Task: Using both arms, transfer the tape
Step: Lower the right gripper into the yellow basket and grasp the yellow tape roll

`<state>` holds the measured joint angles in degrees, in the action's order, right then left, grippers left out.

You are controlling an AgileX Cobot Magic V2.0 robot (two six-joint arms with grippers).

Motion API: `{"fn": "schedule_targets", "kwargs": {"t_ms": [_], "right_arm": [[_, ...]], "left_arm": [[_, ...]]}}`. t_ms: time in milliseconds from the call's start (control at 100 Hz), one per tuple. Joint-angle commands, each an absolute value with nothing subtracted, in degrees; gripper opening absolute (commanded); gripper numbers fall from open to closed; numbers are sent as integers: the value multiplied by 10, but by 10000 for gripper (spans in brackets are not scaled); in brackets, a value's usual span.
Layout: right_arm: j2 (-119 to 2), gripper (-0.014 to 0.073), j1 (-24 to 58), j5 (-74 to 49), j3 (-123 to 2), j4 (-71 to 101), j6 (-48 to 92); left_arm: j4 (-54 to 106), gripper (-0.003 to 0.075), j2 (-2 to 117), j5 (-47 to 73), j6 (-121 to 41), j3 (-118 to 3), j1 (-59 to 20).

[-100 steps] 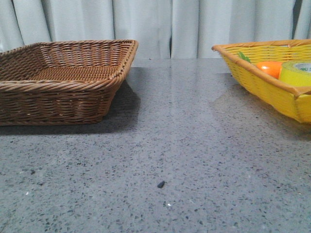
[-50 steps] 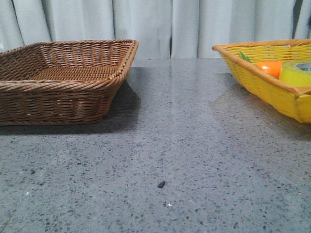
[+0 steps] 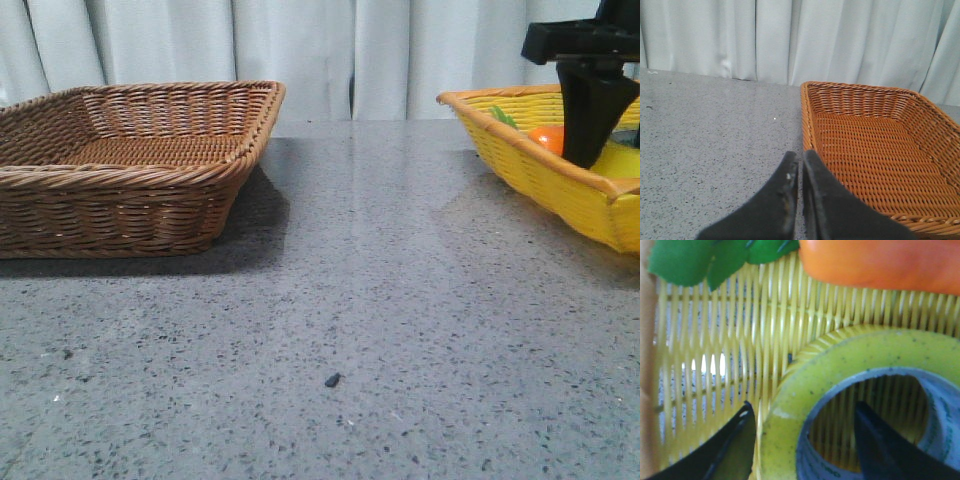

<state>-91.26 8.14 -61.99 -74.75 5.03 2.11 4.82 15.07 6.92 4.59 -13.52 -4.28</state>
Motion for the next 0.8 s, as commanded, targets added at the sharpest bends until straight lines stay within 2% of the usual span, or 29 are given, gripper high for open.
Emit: {"fn": "schedule_targets", "kwargs": {"t_ms": [0, 150, 530, 790], "right_arm": [[-901, 356, 83, -610, -767, 51, 26], [-911, 262, 83, -608, -767, 51, 26], [-920, -57, 83, -614, -768, 51, 26], [-908, -66, 85, -680, -844, 51, 26]], "left_arm": [[50, -20, 161, 23, 49, -158, -41], [50, -20, 161, 23, 49, -158, -41], [50, -20, 161, 23, 49, -158, -41], [50, -20, 161, 23, 49, -158, -41]]}}
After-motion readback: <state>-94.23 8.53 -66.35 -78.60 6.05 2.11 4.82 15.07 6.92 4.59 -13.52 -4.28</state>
